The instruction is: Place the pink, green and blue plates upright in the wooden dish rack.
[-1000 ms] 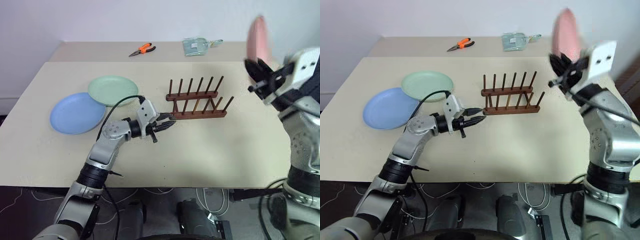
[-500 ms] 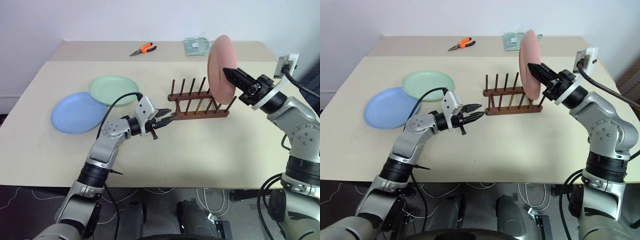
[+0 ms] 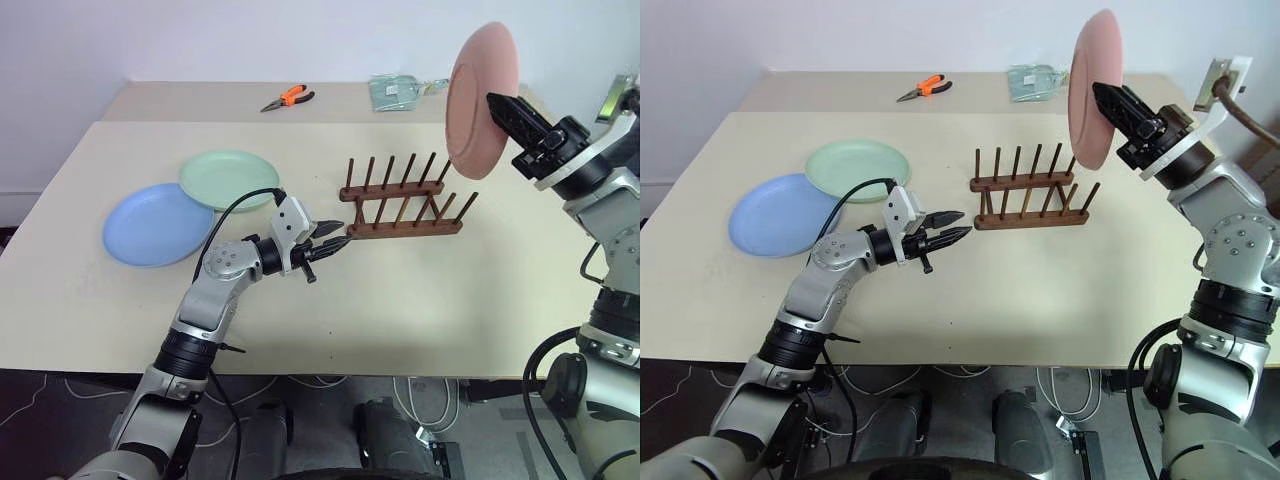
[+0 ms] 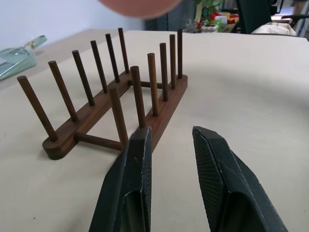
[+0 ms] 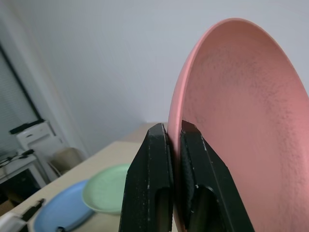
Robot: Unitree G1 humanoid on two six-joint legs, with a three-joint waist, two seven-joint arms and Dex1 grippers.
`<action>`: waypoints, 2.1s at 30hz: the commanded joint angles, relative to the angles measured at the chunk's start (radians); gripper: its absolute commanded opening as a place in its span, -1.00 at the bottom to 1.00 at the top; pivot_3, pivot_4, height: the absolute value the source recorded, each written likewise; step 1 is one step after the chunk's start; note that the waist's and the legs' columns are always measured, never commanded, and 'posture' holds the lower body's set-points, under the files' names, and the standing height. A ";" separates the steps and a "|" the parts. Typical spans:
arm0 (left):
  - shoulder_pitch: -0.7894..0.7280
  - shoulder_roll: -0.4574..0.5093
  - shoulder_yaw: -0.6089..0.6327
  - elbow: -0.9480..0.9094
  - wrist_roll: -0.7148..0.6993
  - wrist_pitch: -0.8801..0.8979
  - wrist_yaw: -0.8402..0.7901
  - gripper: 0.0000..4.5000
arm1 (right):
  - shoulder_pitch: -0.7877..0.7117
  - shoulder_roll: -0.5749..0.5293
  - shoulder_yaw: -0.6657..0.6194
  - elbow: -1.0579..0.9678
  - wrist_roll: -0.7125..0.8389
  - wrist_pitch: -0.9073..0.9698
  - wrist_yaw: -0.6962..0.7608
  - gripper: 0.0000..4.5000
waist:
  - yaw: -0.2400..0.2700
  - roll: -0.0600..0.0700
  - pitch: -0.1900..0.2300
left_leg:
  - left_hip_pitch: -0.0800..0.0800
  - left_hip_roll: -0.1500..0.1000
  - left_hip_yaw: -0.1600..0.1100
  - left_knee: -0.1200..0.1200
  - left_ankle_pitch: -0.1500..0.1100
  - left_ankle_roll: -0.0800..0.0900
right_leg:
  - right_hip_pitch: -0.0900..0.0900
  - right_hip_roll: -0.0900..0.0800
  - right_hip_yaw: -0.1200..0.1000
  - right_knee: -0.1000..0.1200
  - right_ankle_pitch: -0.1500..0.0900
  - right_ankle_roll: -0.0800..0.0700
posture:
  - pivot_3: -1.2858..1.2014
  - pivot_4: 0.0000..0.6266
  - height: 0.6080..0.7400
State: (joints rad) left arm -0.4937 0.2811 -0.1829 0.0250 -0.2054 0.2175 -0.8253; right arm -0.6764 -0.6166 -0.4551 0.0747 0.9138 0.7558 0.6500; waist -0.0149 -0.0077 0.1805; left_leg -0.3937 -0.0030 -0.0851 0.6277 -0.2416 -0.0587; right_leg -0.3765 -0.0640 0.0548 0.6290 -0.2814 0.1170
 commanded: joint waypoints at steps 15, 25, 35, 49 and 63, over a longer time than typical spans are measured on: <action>0.002 0.005 -0.001 -0.045 -0.005 0.002 0.011 -0.41 | -0.017 -0.002 0.011 0.137 -0.073 -0.044 0.039 -0.58 | -0.002 0.000 0.000 | 0.000 0.000 0.000 0.000 0.000 0.000 | 0.000 0.000 0.000 0.000 0.000 0.000 | 0.03 -0.52 1.00; -0.045 -0.007 0.030 0.025 0.024 -0.002 0.080 0.97 | 0.014 -0.022 0.047 0.049 -0.316 -0.306 -0.084 0.08 | -0.001 0.000 0.000 | -0.001 0.000 0.000 0.000 0.000 0.000 | -0.001 0.000 0.000 0.000 0.000 0.001 | 0.03 -0.52 1.00; -0.177 -0.052 0.364 0.200 0.034 0.063 0.633 1.00 | -0.012 -0.141 0.169 -0.219 -0.461 -0.399 -0.048 0.98 | -0.008 0.000 0.000 | -0.001 0.000 0.000 -0.001 0.000 0.000 | -0.003 0.000 0.000 0.002 0.001 0.001 | 0.03 -0.52 1.00; -0.303 -0.138 0.719 0.285 -0.229 0.413 0.985 1.00 | 0.215 -0.019 0.564 -0.584 -0.495 -0.284 0.039 0.98 | 0.008 -0.010 0.003 | -0.015 -0.002 -0.003 0.005 0.003 -0.005 | -0.013 -0.001 -0.001 0.001 0.006 0.007 | 0.03 -0.52 1.00; -0.316 -0.159 0.818 0.295 -0.424 0.358 0.986 -0.98 | 0.350 0.026 0.601 -0.584 -0.633 -0.321 -0.018 1.00 | 0.003 -0.011 0.003 | -0.014 -0.001 -0.003 0.004 0.004 -0.007 | -0.014 0.000 -0.001 0.002 0.007 0.006 | 0.03 -0.52 1.00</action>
State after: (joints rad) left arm -0.8070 0.1233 0.6326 0.3765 -0.5988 0.5987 0.1758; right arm -0.3256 -0.5879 0.1711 -0.4897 0.2970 0.4607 0.6402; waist -0.0118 -0.0183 0.1838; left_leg -0.4082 -0.0043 -0.0882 0.6315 -0.2378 -0.0653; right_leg -0.3901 -0.0641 0.0536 0.6306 -0.2748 0.1230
